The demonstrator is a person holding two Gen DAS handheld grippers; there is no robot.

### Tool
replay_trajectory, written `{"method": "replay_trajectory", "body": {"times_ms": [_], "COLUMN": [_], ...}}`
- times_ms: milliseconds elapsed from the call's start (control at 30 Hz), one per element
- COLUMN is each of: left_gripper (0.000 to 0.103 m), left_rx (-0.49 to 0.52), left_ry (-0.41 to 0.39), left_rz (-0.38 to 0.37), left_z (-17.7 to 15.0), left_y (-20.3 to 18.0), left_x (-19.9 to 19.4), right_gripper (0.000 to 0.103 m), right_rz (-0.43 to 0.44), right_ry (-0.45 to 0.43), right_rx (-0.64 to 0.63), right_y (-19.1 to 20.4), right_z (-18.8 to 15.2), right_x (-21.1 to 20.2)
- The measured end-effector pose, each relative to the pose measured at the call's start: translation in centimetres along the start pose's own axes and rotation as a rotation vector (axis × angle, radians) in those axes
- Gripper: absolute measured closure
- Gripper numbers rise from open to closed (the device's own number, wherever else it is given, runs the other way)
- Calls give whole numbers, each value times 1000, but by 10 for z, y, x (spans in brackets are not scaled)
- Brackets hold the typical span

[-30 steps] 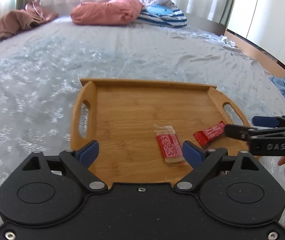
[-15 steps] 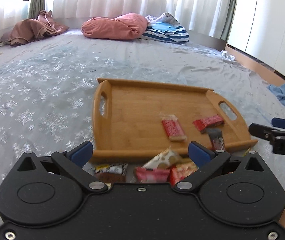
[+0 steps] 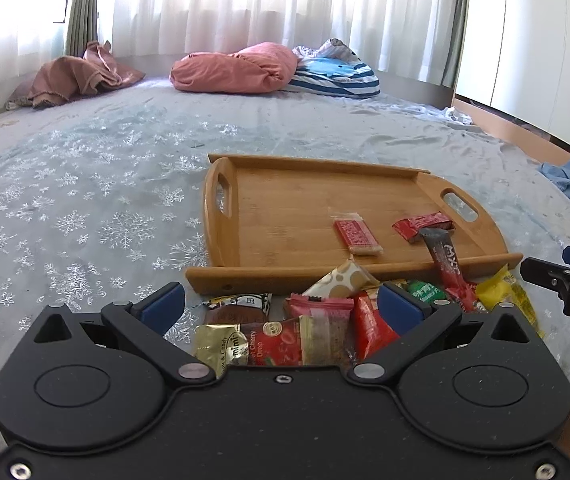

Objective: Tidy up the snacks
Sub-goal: 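Withdraw both tools from the tray back toward the snack pile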

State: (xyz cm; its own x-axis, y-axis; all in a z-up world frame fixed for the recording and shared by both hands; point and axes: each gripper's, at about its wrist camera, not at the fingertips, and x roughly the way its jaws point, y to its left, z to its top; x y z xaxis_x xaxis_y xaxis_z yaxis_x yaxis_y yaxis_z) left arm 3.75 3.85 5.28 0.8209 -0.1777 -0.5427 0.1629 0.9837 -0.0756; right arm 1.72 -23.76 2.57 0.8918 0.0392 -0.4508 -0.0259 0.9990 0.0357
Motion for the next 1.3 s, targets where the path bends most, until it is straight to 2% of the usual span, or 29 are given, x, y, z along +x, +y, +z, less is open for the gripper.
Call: {"method": "replay_trajectory", "body": {"times_ms": [133,333,600,800,1000,1100,1167,1300], "left_gripper": [0,0,0,1,10,12,18,23], "left_rx": [7,16,-16,-82,-90,-100,-99,-103], "left_ry": [-4,32,44,37,56,63,64,65], "left_rz": [9,19,37,29,33,24,22,6], "left_z": [-11,-23,-28,-29,-31,-33,-34,-35], "left_y": [0,2,9,18,20,20,19,17], "left_x": [0,6,10,10,14,14,15,15], "right_gripper": [0,0,0,0,0,0,0,0], "right_rz": [-15,-18,-30,-37,-41,-35,-29,-22], "right_ry": [7,36,50,75,88,92,96,102], "right_rx": [2,24,-22,-55,-88,-78,-70,-56], "right_y": [-1,-6,1,8,14,13,11,8], "right_z": [-11,-23,-30,-33,-39,-38,-38,-39], "right_x": [-1,0,3,10,15,16,16,17]}}
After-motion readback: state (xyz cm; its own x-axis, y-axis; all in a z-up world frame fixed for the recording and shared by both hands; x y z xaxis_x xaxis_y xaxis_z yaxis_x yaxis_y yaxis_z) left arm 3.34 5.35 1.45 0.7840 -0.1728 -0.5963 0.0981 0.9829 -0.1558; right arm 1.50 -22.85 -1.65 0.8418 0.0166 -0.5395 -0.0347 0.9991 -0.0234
